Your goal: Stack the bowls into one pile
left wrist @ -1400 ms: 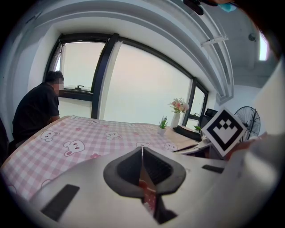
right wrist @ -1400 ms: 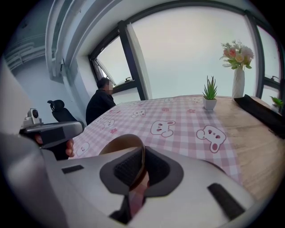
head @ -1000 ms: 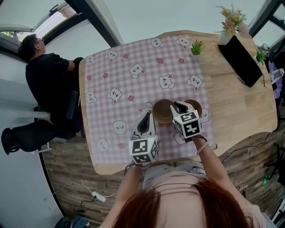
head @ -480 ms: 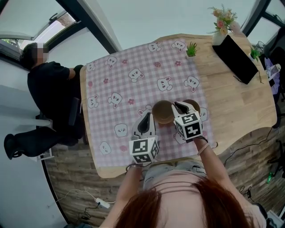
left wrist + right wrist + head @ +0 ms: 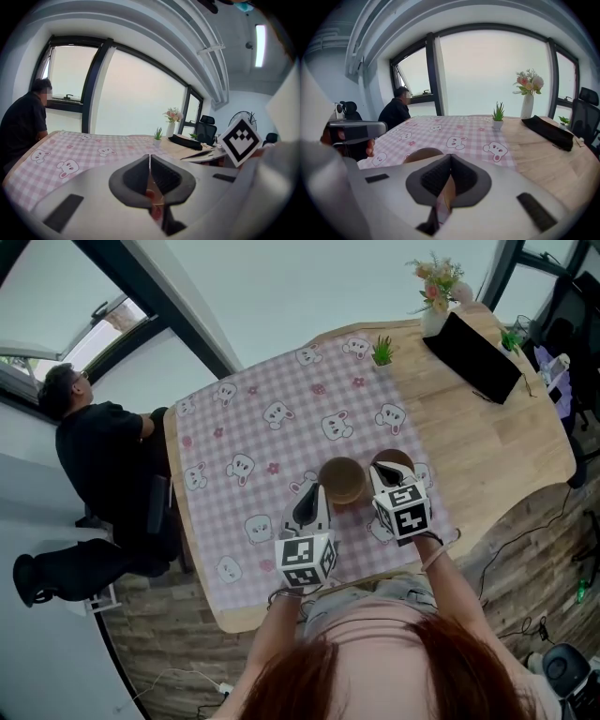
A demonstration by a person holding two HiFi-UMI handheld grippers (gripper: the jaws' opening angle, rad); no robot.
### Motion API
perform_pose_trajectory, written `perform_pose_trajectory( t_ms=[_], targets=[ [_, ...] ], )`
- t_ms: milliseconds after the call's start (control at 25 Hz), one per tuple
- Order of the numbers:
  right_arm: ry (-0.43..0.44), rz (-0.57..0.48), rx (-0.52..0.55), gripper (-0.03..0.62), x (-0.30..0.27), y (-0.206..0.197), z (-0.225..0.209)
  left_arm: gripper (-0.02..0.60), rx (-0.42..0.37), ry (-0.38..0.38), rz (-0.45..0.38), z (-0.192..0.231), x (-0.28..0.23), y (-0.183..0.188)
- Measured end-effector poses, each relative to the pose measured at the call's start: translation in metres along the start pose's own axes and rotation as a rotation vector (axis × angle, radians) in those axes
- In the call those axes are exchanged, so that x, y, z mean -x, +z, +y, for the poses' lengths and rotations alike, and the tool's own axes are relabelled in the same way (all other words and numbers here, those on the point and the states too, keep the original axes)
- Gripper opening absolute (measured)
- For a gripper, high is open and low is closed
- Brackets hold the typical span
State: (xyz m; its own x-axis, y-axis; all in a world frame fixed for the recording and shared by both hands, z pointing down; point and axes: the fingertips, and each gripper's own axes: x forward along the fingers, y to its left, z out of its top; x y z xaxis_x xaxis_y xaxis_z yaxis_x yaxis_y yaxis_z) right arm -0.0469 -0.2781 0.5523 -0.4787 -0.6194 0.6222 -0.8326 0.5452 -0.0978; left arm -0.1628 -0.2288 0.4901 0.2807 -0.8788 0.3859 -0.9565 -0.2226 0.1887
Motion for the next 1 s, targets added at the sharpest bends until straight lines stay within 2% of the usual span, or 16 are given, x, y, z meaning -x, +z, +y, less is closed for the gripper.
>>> perform_pose_trajectory(
  t_ms=[160, 360, 800, 1000],
  targets=[
    [-0.032, -0.020, -0.004, 0.000, 0.013, -0.003, -0.004, 0.015, -0.013, -0.028, -0.007, -0.006, 0.004, 0.002],
    [-0.037, -0.026, -0.001, 0.002, 0.024, -0.004, -0.021, 0.015, -0.016, -0.029, -0.013, -0.019, -0.004, 0.008],
    [0.029, -0.004, 0.032, 0.003, 0.039, -0.017, -0.057, 0.015, -0.005, 0.028, -0.021, -0.059, -0.018, 0.012],
    [0.063, 0.000, 0.052, 0.023, 0.044, -0.021, -0.066, 0.015, -0.006, 0.060, -0.026, -0.074, -0.016, 0.009]
  ],
)
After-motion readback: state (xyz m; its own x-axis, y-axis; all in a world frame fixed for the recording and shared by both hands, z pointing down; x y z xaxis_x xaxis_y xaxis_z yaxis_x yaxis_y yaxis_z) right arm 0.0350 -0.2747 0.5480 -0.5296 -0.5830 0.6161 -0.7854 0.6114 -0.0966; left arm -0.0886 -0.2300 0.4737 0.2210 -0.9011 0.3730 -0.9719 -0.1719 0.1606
